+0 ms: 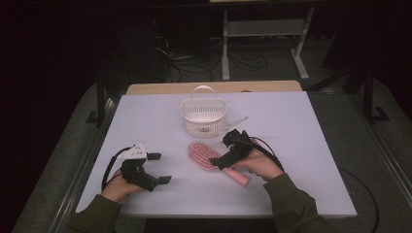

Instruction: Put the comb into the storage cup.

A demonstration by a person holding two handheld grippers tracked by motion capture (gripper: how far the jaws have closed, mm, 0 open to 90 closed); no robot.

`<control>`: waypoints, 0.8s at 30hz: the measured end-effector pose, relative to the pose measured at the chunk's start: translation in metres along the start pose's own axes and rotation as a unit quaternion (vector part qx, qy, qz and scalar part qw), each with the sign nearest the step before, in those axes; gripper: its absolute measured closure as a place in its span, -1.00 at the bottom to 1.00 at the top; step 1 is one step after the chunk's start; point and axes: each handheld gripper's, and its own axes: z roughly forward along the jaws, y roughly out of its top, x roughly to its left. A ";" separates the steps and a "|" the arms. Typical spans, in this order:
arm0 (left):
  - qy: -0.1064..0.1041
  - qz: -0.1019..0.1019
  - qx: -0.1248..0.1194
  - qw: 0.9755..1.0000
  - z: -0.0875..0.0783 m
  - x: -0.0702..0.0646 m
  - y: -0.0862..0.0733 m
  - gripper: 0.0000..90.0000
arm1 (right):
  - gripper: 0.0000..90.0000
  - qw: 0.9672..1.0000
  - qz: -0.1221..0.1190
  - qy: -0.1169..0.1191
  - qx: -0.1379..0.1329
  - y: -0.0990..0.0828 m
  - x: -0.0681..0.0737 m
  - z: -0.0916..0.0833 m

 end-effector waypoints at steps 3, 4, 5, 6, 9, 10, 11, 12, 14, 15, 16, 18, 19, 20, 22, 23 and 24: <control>0.000 0.000 0.000 1.000 0.000 0.000 0.000 -1.00 | -1.00 1.000 0.000 -0.002 0.011 -0.001 0.000 0.002; 0.000 0.000 0.000 1.000 0.000 0.000 0.000 -1.00 | -1.00 1.000 0.001 -0.001 0.015 -0.001 0.000 0.003; 0.000 0.000 0.000 1.000 0.000 0.000 0.000 -1.00 | -1.00 1.000 0.003 -0.002 0.020 -0.002 0.000 0.004; 0.000 0.000 0.000 1.000 0.000 0.000 0.000 -1.00 | -1.00 1.000 0.003 -0.002 0.024 -0.002 0.000 0.005; 0.000 0.000 0.000 1.000 0.000 0.000 0.000 -1.00 | -1.00 0.999 0.005 -0.002 0.033 -0.003 0.000 0.006; 0.000 0.000 0.000 1.000 0.000 0.000 0.000 -1.00 | -1.00 0.999 0.006 -0.002 0.036 -0.003 0.000 0.007; 0.000 0.000 0.000 1.000 0.000 0.000 0.000 -1.00 | -1.00 0.999 0.004 -0.002 0.038 -0.004 0.000 0.008; 0.000 0.000 0.000 1.000 0.000 0.000 0.000 -1.00 | -1.00 0.999 0.002 -0.002 0.040 -0.004 0.000 0.008; 0.000 0.000 0.000 1.000 0.000 0.000 0.000 -1.00 | -1.00 0.999 0.004 -0.002 0.046 -0.004 0.000 0.010; 0.000 0.000 0.000 1.000 0.000 0.000 0.000 -1.00 | -1.00 0.999 0.004 -0.001 0.048 -0.004 0.001 0.010; 0.000 0.000 0.000 1.000 0.000 0.000 0.000 -1.00 | -1.00 0.999 0.003 -0.001 0.051 -0.005 0.001 0.011; 0.000 0.000 0.001 1.000 0.000 0.000 0.000 -1.00 | -1.00 0.998 0.003 0.000 0.056 -0.005 0.001 0.012; 0.000 0.000 0.000 1.000 0.000 0.000 0.000 -1.00 | -1.00 0.998 0.002 0.000 0.058 -0.005 0.001 0.012; 0.000 0.000 0.000 1.000 0.000 0.000 0.000 -1.00 | -1.00 0.998 0.002 0.000 0.061 -0.006 0.001 0.013; 0.000 0.000 0.000 1.000 0.000 0.000 0.000 -1.00 | -1.00 0.998 0.001 -0.001 0.064 -0.006 0.002 0.014; 0.000 0.000 0.001 1.000 0.000 0.000 0.000 -1.00 | -1.00 0.998 0.000 0.000 0.066 -0.006 0.002 0.014; 0.000 0.000 0.000 1.000 0.000 0.000 0.000 -1.00 | -1.00 0.998 0.000 0.000 0.067 -0.006 0.002 0.015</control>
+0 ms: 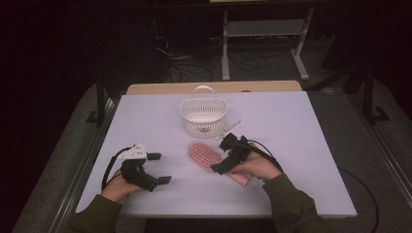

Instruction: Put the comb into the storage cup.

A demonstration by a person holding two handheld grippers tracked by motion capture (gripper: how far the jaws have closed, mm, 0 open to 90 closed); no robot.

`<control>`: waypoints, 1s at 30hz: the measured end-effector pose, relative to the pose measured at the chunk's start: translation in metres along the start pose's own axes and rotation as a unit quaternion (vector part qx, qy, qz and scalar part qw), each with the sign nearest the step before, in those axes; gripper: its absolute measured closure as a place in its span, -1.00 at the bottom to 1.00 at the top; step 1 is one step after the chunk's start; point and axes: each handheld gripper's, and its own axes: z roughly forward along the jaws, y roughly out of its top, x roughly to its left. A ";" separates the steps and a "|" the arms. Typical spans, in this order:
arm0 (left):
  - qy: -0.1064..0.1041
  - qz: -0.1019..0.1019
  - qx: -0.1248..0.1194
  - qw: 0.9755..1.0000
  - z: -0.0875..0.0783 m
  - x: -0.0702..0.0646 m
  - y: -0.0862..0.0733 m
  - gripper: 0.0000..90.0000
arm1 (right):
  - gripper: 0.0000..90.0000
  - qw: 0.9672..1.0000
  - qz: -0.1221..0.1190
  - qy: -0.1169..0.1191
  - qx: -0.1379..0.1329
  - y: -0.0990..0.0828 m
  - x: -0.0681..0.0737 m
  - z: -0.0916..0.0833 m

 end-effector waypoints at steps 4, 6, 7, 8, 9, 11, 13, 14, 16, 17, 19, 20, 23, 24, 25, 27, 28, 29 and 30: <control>0.000 0.000 0.000 1.000 0.000 0.000 0.000 -1.00 | -1.00 1.000 -0.001 0.002 0.007 0.000 0.001 0.002; 0.000 0.000 0.000 1.000 0.000 0.000 0.000 -1.00 | -1.00 1.000 -0.003 0.000 0.011 0.000 0.001 0.003; 0.000 0.000 0.000 1.000 0.000 0.000 0.000 -1.00 | -1.00 1.000 -0.002 0.000 0.013 0.000 0.002 0.004; 0.000 0.000 0.000 1.000 0.000 0.000 0.000 -1.00 | -1.00 1.000 -0.002 -0.001 0.015 -0.001 0.002 0.004; 0.000 0.000 0.000 1.000 0.000 0.000 0.000 -1.00 | -1.00 1.000 -0.003 -0.002 0.017 -0.001 0.001 0.004; 0.000 0.001 0.001 1.000 0.000 0.000 0.000 -1.00 | -1.00 1.000 -0.003 -0.002 0.023 -0.001 0.002 0.006; 0.000 0.000 0.000 1.000 0.000 0.000 0.000 -1.00 | -1.00 1.000 -0.005 -0.003 0.027 -0.002 0.003 0.007; 0.000 0.000 0.000 1.000 0.000 0.000 0.000 -1.00 | -1.00 1.000 -0.007 -0.002 0.028 -0.002 0.003 0.008; -0.001 0.000 0.000 1.000 0.000 0.000 0.000 -1.00 | -1.00 0.999 -0.007 -0.002 0.033 -0.002 0.004 0.009; -0.001 0.001 0.001 1.000 0.000 0.000 0.000 -1.00 | -1.00 0.999 -0.008 -0.002 0.034 -0.002 0.004 0.010; -0.001 0.001 0.001 1.000 0.000 0.000 0.000 -1.00 | -1.00 0.999 -0.009 -0.004 0.037 -0.002 0.004 0.011; -0.001 0.001 0.001 1.000 0.000 0.000 0.000 -1.00 | -1.00 0.999 -0.009 -0.005 0.038 -0.002 0.004 0.011; -0.001 0.001 0.001 1.000 0.000 0.000 0.000 -1.00 | -1.00 0.999 -0.013 -0.006 0.044 -0.003 0.005 0.013; 0.000 0.001 0.001 1.000 0.000 0.000 0.000 -1.00 | -1.00 0.999 -0.014 -0.007 0.045 -0.003 0.005 0.013; -0.001 0.001 0.001 1.000 0.000 0.000 0.000 -1.00 | -1.00 0.999 -0.014 -0.006 0.046 -0.003 0.005 0.014; -0.001 0.001 0.001 1.000 0.000 0.000 0.000 -1.00 | -1.00 0.999 -0.017 -0.007 0.050 -0.004 0.006 0.015; -0.001 0.001 0.001 1.000 0.000 0.000 0.000 -1.00 | -1.00 0.998 -0.018 -0.008 0.052 -0.004 0.006 0.016; -0.001 0.001 0.001 1.000 0.000 0.000 0.000 -1.00 | -1.00 0.998 -0.019 -0.009 0.054 -0.004 0.006 0.017; -0.001 0.001 0.001 1.000 0.000 0.000 0.000 -1.00 | -1.00 0.998 -0.020 -0.011 0.057 -0.005 0.006 0.017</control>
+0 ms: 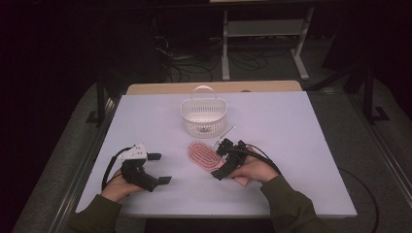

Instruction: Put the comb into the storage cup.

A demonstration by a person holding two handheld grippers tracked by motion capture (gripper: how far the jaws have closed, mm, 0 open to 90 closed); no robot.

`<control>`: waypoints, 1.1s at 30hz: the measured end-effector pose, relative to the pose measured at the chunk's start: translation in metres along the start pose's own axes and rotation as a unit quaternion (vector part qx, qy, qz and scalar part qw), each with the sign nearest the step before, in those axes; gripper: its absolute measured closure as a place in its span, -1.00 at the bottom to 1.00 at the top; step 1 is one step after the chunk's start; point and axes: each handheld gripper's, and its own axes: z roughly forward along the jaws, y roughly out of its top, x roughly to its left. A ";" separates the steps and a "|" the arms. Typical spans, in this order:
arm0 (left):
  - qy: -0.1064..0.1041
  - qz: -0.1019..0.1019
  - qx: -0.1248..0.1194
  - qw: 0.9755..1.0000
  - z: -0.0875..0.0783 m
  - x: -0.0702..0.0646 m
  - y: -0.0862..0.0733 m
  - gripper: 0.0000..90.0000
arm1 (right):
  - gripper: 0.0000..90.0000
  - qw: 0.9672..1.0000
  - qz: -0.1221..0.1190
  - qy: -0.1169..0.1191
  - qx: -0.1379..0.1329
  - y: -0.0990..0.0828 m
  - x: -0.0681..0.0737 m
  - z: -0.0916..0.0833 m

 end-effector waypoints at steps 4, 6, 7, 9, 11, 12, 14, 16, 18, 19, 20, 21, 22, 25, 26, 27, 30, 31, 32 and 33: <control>0.000 0.000 0.000 1.000 0.000 0.000 0.000 -1.00 | -1.00 1.000 -0.002 -0.003 0.007 -0.001 0.001 0.002; 0.000 0.001 -0.001 1.000 0.000 0.000 0.000 -1.00 | -1.00 1.000 -0.004 -0.005 0.010 -0.001 0.001 0.003; 0.000 0.001 0.000 1.000 0.000 0.000 0.000 -1.00 | -0.99 1.000 -0.006 -0.007 0.012 -0.001 0.001 0.003; 0.000 0.001 0.000 1.000 0.000 0.000 0.000 -1.00 | -0.96 1.000 -0.006 -0.009 0.013 -0.001 0.002 0.003; 0.000 0.001 0.000 1.000 0.000 0.000 0.000 -1.00 | -0.93 1.000 -0.006 -0.009 0.015 -0.001 0.002 0.003; 0.000 0.001 0.000 1.000 0.000 0.000 0.000 -1.00 | -0.92 1.000 -0.006 -0.010 0.016 -0.002 0.002 0.003; 0.000 0.000 -0.001 1.000 0.000 0.000 0.000 -1.00 | -0.89 1.000 -0.007 -0.012 0.018 -0.002 0.002 0.003; 0.000 0.000 -0.001 1.000 0.000 0.000 0.000 -1.00 | -0.85 1.000 -0.009 -0.012 0.019 -0.002 0.002 0.003; 0.000 0.001 -0.001 1.000 0.000 0.000 0.000 -1.00 | -0.80 1.000 -0.011 -0.012 0.022 -0.002 0.002 0.003; 0.000 0.001 -0.001 1.000 0.000 0.000 0.000 -1.00 | -0.78 1.000 -0.012 -0.013 0.023 -0.002 0.003 0.002; 0.000 0.001 -0.001 1.000 0.000 0.000 0.000 -1.00 | -0.76 1.000 -0.011 -0.013 0.024 -0.002 0.003 0.002; 0.000 0.001 -0.001 1.000 0.000 0.000 0.000 -1.00 | -0.72 1.000 -0.012 -0.012 0.024 -0.002 0.003 0.002; 0.000 0.001 -0.001 1.000 0.000 0.000 0.000 -1.00 | -0.70 1.000 -0.012 -0.013 0.025 -0.002 0.003 0.002; 0.000 0.000 -0.001 1.000 0.000 0.000 0.000 -1.00 | -0.63 1.000 -0.011 -0.007 0.028 -0.002 0.003 0.002; 0.000 0.000 -0.001 1.000 0.000 0.000 0.000 -1.00 | -0.60 1.000 -0.011 -0.007 0.029 -0.002 0.003 0.002; -0.001 0.001 -0.001 1.000 0.000 0.000 0.000 -1.00 | -0.57 0.999 -0.012 -0.008 0.030 -0.002 0.003 0.002; -0.001 0.001 -0.001 1.000 0.000 0.000 0.000 -1.00 | -0.49 0.999 -0.011 -0.006 0.032 -0.002 0.003 0.002; -0.001 0.001 -0.001 1.000 0.000 0.000 0.000 -1.00 | -0.47 0.999 -0.012 -0.005 0.033 -0.002 0.003 0.002; -0.001 0.000 -0.001 1.000 0.000 0.000 0.000 -1.00 | -0.45 0.999 -0.012 -0.005 0.034 -0.002 0.003 0.002; -0.001 0.000 -0.002 1.000 0.000 0.000 0.000 -1.00 | -0.40 0.999 -0.013 -0.004 0.035 -0.002 0.003 0.002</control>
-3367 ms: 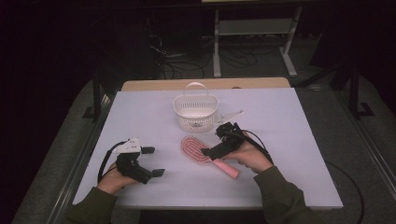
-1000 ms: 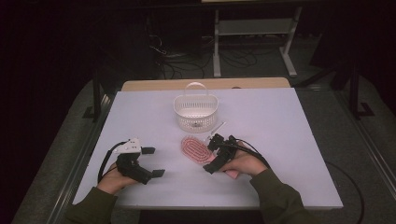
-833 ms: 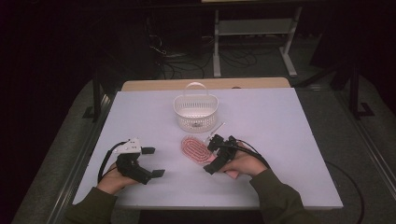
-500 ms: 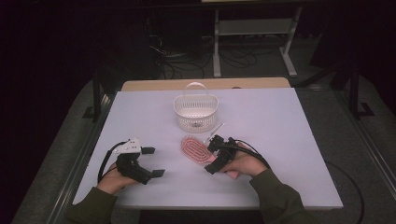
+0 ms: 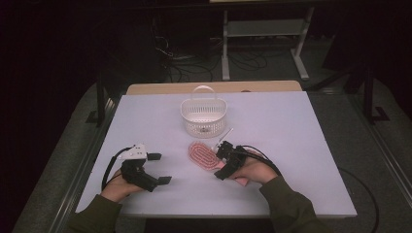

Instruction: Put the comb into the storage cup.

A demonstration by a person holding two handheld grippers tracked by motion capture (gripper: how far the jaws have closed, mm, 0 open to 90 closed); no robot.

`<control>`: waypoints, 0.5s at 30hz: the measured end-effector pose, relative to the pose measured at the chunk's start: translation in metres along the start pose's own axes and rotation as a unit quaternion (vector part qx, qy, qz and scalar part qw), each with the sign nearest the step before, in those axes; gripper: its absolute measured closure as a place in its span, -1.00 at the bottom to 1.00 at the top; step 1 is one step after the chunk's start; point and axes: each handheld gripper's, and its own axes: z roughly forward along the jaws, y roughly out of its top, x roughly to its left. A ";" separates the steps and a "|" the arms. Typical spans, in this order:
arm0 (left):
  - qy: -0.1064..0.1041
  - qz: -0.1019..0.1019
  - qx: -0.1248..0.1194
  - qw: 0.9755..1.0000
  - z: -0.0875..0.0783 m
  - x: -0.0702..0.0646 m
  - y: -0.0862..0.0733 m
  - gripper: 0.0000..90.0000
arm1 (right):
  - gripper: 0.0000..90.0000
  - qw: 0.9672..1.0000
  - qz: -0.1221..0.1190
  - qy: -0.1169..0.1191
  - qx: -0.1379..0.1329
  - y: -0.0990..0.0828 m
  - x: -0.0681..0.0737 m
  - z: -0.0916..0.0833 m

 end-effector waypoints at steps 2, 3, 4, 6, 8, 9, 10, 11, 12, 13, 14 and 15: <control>0.000 0.001 0.001 1.000 0.000 0.000 0.000 -1.00 | -0.35 1.000 -0.002 -0.001 0.001 0.000 0.000 0.000; 0.000 0.001 0.001 1.000 0.000 0.000 0.000 -1.00 | -0.33 1.000 -0.002 -0.002 0.001 0.000 -0.001 0.000; 0.000 0.001 0.001 1.000 0.000 0.000 0.000 -1.00 | -0.30 1.000 -0.002 -0.003 0.001 0.000 -0.001 0.000; 0.000 0.001 0.001 1.000 0.000 0.000 0.000 -1.00 | -0.25 1.000 0.002 -0.003 0.002 0.000 -0.001 0.000; 0.000 0.000 0.001 1.000 0.000 0.000 0.000 -1.00 | -0.19 1.000 -0.001 -0.004 0.002 0.000 -0.001 0.000; 0.000 0.000 0.001 1.000 0.000 0.000 0.000 -1.00 | -0.16 1.000 -0.001 -0.004 0.002 0.000 -0.001 0.000; 0.000 0.000 0.001 1.000 0.000 0.000 0.000 -1.00 | -0.13 1.000 -0.001 -0.004 0.002 0.000 -0.001 0.000; 0.000 0.001 0.001 1.000 0.000 0.000 0.000 -1.00 | -0.10 1.000 -0.003 -0.004 0.002 0.000 -0.001 -0.001; 0.000 0.001 0.001 1.000 0.000 0.000 0.000 -1.00 | -0.07 1.000 -0.003 -0.004 0.002 0.000 -0.002 -0.001; 0.000 0.000 0.001 1.000 0.000 0.000 0.000 -1.00 | -0.04 1.000 -0.003 -0.004 0.002 0.000 -0.002 -0.001; 0.000 0.001 0.001 1.000 0.000 0.000 0.000 -1.00 | -0.02 1.000 -0.003 -0.003 0.001 0.000 -0.002 -0.001; 0.000 0.001 0.001 1.000 0.000 0.000 0.000 -1.00 | 0.00 1.000 -0.003 -0.004 0.001 0.000 -0.002 -0.001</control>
